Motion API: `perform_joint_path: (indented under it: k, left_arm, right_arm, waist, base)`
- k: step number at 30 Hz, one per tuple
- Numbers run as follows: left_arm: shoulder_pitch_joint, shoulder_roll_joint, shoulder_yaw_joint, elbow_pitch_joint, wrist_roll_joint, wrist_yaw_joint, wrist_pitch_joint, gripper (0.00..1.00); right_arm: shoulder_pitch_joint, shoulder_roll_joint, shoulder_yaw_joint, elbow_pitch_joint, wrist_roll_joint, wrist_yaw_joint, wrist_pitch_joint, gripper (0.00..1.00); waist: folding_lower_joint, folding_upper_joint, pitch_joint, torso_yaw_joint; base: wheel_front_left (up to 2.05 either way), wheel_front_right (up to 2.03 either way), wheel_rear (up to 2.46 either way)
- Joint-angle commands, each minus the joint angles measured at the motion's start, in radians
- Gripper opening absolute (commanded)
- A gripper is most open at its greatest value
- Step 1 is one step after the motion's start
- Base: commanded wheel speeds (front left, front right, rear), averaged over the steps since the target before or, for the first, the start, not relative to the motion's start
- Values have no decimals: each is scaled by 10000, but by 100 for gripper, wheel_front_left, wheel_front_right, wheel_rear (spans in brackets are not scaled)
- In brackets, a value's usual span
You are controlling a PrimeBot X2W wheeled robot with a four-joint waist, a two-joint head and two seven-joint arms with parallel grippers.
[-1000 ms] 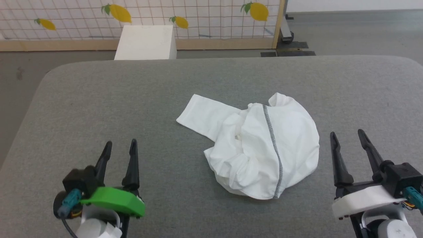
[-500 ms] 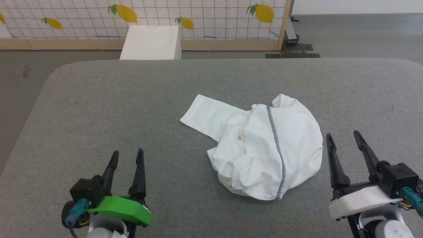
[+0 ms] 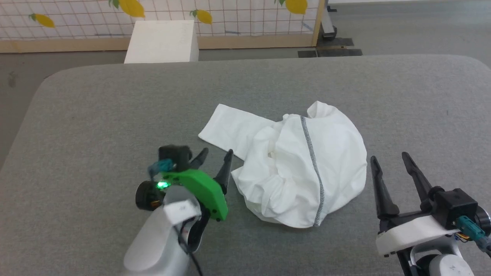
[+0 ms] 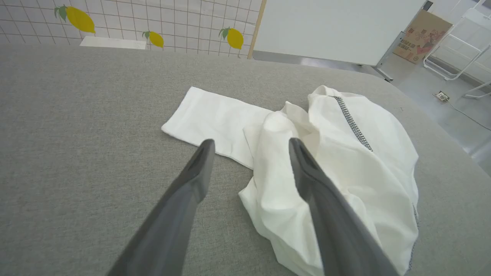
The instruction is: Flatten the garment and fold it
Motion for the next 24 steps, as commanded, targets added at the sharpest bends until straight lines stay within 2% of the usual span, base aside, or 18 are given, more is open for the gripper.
perform_joint_path:
  k: [1, 6, 12, 15, 19, 20, 21, 22, 24]
  left_arm:
    - [-372, -18, -162, 442, -252, 121, 415, 100]
    - [-1420, -28, -1083, 1987, -1433, 524, 2102, 100]
    - [-2241, -30, -1779, 3471, -1893, 1273, 3664, 100]
    - [-2422, -30, -2018, 3893, -2239, 1329, 4386, 100]
    - [-2490, -30, -2326, 4002, -2962, 1147, 5072, 100]
    - [-2499, -31, -2452, 3989, -3119, 1071, 5227, 55]
    - [-2513, -31, -2522, 3943, -3241, 994, 5257, 40]
    - [-2555, -31, -2557, 3843, -3335, 968, 5081, 0]
    - [-2675, -31, -2538, 3695, -3338, 1012, 4443, 0]
  right_arm:
    - [-149, -4, 41, 41, 75, -17, -40, 100]
    - [-234, -4, 163, 138, 104, -17, -101, 100]
    - [-254, -4, 195, 210, 157, -17, -182, 100]
    - [-288, -4, 208, 263, 194, -17, -229, 100]
    - [-324, -4, 216, 307, 225, -17, -286, 100]
    - [-330, -4, 208, 317, 231, -17, -299, 100]
    - [-336, -4, 197, 322, 237, -17, -309, 100]
    - [-348, -4, 177, 334, 247, -17, -321, 100]
    - [-373, -4, 136, 355, 271, -17, -344, 100]
  waist:
    - [0, -1, 139, -203]
    - [0, -1, 322, -656]
    - [0, -1, 498, -1000]
    - [0, -1, 547, -1080]
    - [0, -1, 627, -1115]
    - [0, -1, 644, -1106]
    - [0, -1, 661, -1092]
    - [0, -1, 681, -1064]
    - [0, -1, 713, -993]
  base:
    - [0, 0, 0]
    - [0, 0, 0]
    - [0, 0, 0]
    - [0, 0, 0]
    - [0, 0, 0]
    - [0, 0, 0]
    - [0, 0, 0]
    - [0, 0, 0]
    - [0, 0, 0]
